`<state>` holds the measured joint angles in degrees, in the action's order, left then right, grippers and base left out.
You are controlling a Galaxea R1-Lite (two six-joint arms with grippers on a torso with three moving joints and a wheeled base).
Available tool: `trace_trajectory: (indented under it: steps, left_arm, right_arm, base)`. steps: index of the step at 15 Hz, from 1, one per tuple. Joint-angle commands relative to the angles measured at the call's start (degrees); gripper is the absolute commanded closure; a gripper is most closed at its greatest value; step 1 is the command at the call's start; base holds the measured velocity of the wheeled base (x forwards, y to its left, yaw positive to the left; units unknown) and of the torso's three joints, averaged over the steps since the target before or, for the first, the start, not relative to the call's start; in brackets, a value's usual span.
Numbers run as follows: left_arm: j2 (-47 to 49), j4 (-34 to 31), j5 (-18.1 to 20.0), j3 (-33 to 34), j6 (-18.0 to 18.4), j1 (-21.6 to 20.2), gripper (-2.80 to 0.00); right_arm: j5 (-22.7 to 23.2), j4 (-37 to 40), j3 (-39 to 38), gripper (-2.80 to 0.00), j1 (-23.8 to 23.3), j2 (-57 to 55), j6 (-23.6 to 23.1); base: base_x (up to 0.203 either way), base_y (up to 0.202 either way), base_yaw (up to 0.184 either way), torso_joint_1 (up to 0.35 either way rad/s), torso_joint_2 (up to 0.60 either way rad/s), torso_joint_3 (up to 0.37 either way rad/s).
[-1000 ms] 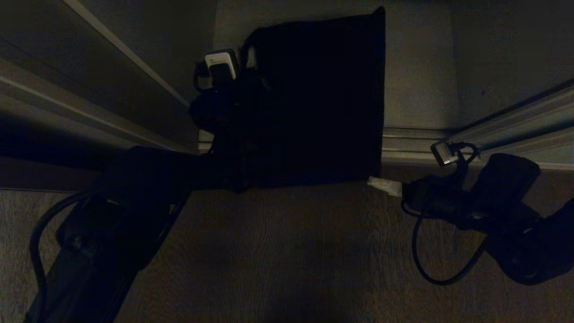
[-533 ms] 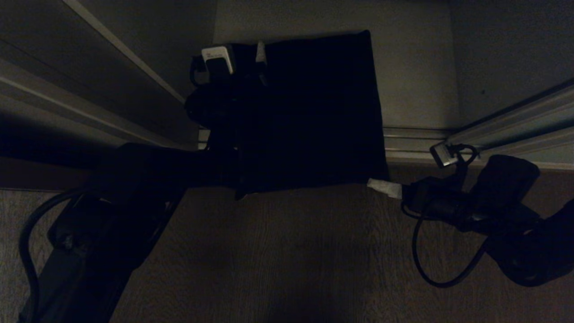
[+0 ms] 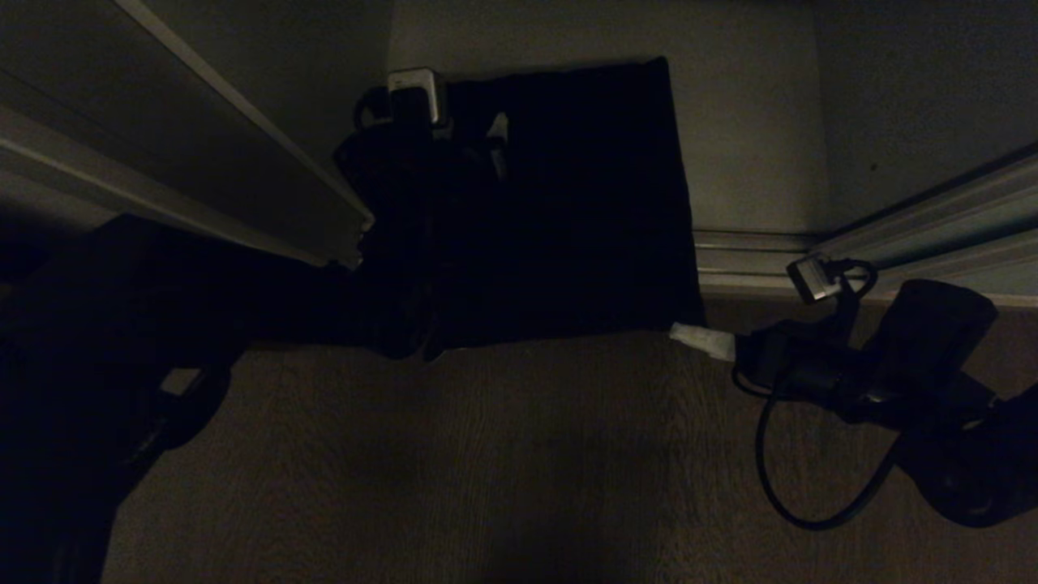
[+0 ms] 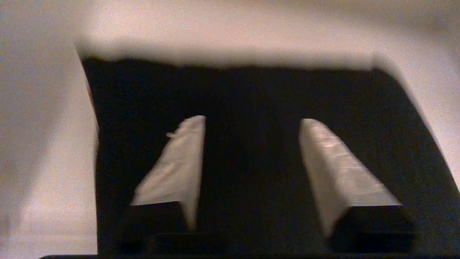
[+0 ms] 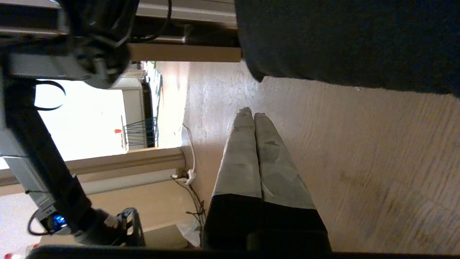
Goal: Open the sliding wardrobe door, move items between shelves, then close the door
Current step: Place the pillow on the lower shelf
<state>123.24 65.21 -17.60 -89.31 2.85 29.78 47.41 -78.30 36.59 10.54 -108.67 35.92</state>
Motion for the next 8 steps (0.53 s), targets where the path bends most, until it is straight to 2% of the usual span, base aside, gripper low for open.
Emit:
trace_trajectory:
  steps: [1, 3, 6, 8]
  left_arm:
    - [-8.65, -9.3, 0.16, 6.96, -4.79, 1.15, 0.0]
    - [-14.17, -19.75, 2.1, 12.98, -9.14, 1.41, 0.0]
    - [-21.36, -38.71, 10.39, 17.76, -15.92, 1.18, 0.0]
    - [-23.17, -51.24, 15.8, 18.32, -18.49, 0.77, 0.0]
  right_arm:
    - [0.88, -0.45, -0.69, 0.0, -0.05, 0.92, 0.2]
    - [1.1, -1.49, -1.16, 0.0, 0.0, 0.66, 0.2]
    - [1.01, -2.82, -1.05, 0.0, -0.05, -0.22, 0.38]
    - [0.98, -2.83, -1.08, 0.0, -0.04, 0.02, 0.38]
  base:
    - [0.0, 0.0, 0.0, 0.0, 0.0, 0.0]
    - [0.0, 0.0, 0.0, 0.0, 0.0, 0.0]
    - [0.0, 0.0, 0.0, 0.0, 0.0, 0.0]
    - [0.0, 0.0, 0.0, 0.0, 0.0, 0.0]
